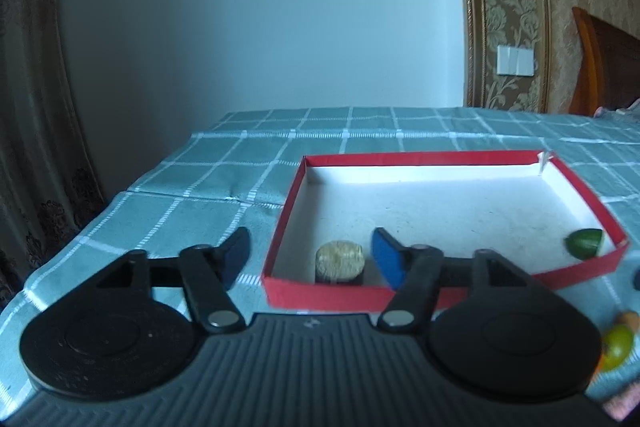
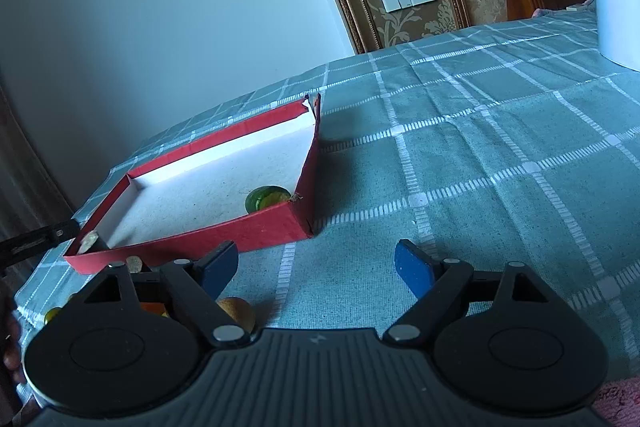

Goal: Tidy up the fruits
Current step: 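Withdraw the left tool while the right tool moves toward the orange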

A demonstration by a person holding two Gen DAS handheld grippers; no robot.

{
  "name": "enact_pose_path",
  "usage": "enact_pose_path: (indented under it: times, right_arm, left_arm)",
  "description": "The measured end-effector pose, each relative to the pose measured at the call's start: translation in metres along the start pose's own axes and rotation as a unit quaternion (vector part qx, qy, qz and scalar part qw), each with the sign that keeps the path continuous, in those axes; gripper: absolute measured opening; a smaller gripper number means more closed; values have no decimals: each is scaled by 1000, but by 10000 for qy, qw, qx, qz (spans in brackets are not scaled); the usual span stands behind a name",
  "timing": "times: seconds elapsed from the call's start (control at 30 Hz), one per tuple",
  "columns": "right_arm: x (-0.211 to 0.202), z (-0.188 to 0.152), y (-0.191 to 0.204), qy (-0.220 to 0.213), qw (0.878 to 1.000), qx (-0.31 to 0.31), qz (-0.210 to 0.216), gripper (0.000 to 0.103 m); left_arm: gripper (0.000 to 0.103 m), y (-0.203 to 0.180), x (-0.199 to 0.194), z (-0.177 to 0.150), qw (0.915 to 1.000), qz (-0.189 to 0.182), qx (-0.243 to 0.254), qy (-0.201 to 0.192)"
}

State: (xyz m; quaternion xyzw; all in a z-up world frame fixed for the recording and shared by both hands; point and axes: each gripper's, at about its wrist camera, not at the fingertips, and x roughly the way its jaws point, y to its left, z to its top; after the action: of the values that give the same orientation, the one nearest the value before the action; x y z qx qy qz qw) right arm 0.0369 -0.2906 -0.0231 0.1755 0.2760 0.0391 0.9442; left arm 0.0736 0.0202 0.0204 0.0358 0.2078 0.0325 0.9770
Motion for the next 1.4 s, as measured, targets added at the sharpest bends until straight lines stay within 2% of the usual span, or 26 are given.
enact_pose_path:
  times: [0.1,0.13,0.33,0.47,0.53,0.63,0.77,0.93,1.07,1.23,1.4]
  right_arm:
    - [-1,0,-1,-22,10000,27,-16,86]
    - [-1,0,-1,-31,10000,40,-17,86]
    - [-6,-1,1,-173,9998,-45,12,86]
    - [-13,-2,9,-411,9985,-319,140,86]
    - [-18,-3,14,-542,9972,-469,218,86]
    - [-26,-6,24,-510,9956,-743,235,86]
    - [-43,-16,54,-427,9869,-1438,591,86]
    - [-49,-28,103,-209,9655,-2346,1109,86]
    - [-38,-37,132,69,9527,-2780,1223,86]
    - [-23,-45,149,317,9477,-2918,1255,86]
    - [-19,-50,156,285,9445,-3013,1276,81]
  left_arm:
    - [102,7,-29,-13,9998,26,-73,-168]
    - [103,10,-39,-18,9996,5,-114,-243]
    - [103,32,-70,-50,9989,-198,-380,-175]
    - [103,40,-65,-63,9987,14,-474,-183]
    - [103,49,-62,-63,9969,47,-775,-101]
    - [103,64,-64,-64,9919,157,-1235,-240]
    - [103,77,-63,-62,9864,233,-1610,-225]
    - [103,82,-61,-58,9849,248,-1688,-292]
    - [103,79,-59,-60,9863,267,-1595,-332]
    - [103,73,-55,-59,9891,248,-1403,-376]
    - [103,75,-53,-59,9888,110,-1449,-345]
